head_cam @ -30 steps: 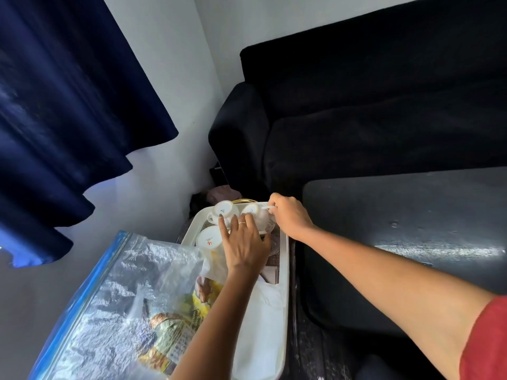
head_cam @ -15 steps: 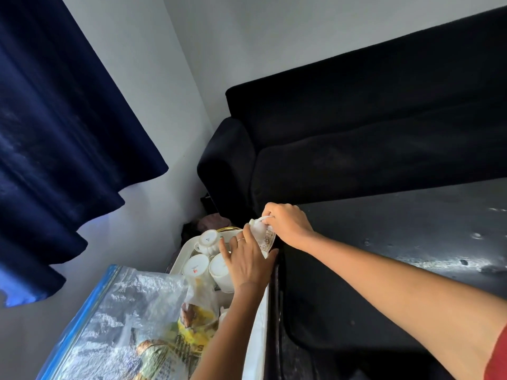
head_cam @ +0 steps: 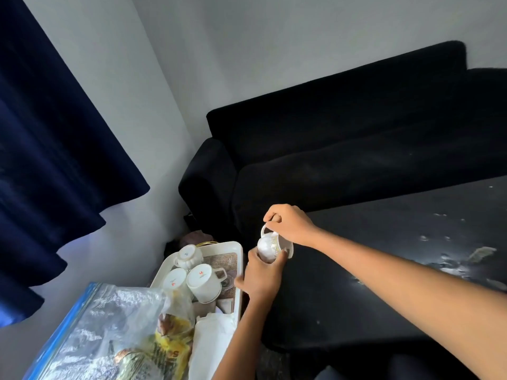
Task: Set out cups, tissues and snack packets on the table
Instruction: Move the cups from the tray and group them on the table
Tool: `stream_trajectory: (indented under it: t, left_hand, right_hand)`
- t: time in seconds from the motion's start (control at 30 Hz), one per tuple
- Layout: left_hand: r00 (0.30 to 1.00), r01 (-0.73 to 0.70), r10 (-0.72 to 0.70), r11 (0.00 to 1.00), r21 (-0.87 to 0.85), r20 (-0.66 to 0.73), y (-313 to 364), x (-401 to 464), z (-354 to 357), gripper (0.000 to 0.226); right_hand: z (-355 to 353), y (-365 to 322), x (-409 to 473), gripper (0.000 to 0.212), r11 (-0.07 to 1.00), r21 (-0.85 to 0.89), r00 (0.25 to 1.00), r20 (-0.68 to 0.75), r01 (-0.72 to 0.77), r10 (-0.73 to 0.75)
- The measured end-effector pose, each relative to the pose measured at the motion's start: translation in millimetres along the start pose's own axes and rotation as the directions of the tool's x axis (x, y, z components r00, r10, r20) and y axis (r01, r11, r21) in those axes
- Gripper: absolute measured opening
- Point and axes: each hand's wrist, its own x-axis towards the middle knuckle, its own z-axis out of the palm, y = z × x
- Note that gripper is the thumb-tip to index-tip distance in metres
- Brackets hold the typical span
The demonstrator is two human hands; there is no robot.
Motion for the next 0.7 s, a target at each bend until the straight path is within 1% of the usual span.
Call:
stream_trajectory:
  t: [0.03, 0.07, 0.1, 0.17, 0.23, 0.3, 0.4, 0.47, 0.57, 0.63, 0.7]
  left_hand:
    - [0.997, 0.052, -0.042, 0.988, -0.147, 0.071, 2, -4, 5, 0.052]
    - [0.988, 0.103, -0.063, 0.951, -0.292, 0.14, 3, -9, 10, 0.048]
    - [0.979, 0.15, -0.079, 0.905, -0.399, 0.189, 3, -13, 13, 0.042]
    - [0.963, 0.224, -0.108, 0.829, -0.512, 0.247, 4, -21, 17, 0.027]
    - [0.944, 0.299, -0.155, 0.779, -0.552, 0.292, 6, -26, 21, 0.028]
    - [0.924, 0.35, -0.177, 0.751, -0.56, 0.339, 10, -32, 22, 0.032]
    - [0.902, 0.397, -0.195, 0.726, -0.561, 0.386, 12, -38, 25, 0.028]
    - [0.886, 0.431, -0.209, 0.704, -0.564, 0.415, 13, -41, 26, 0.027]
    - [0.865, 0.467, -0.223, 0.685, -0.559, 0.45, 12, -45, 29, 0.031]
    - [0.865, 0.469, -0.223, 0.682, -0.562, 0.45, 12, -48, 32, 0.032]
    - [0.872, 0.456, -0.217, 0.687, -0.566, 0.439, 14, -53, 34, 0.033]
  right_hand:
    - [-3, 2, -4, 0.015, 0.999, 0.036, 1.0, -0.002, -0.018, 0.018]
    - [-7, 5, -9, 0.018, 0.996, 0.074, 0.999, -0.015, -0.039, 0.04]
    - [-9, 9, -13, 0.022, 0.992, 0.111, 0.997, -0.037, -0.063, 0.068]
    - [-12, 20, -26, 0.026, 0.978, 0.169, 0.986, -0.095, -0.119, 0.136]
    - [-14, 31, -40, 0.029, 0.96, 0.216, 0.97, -0.13, -0.176, 0.207]
    - [-13, 43, -54, 0.032, 0.944, 0.246, 0.954, -0.147, -0.221, 0.262]
    - [-6, 61, -77, 0.037, 0.937, 0.233, 0.937, -0.175, -0.259, 0.302]
    - [5, 69, -93, 0.042, 0.945, 0.209, 0.934, -0.204, -0.25, 0.292]
    - [23, 71, -111, 0.05, 0.962, 0.191, 0.942, -0.239, -0.193, 0.237]
    - [34, 68, -118, 0.054, 0.965, 0.212, 0.947, -0.246, -0.153, 0.204]
    - [44, 65, -121, 0.059, 0.963, 0.224, 0.945, -0.256, -0.148, 0.205]
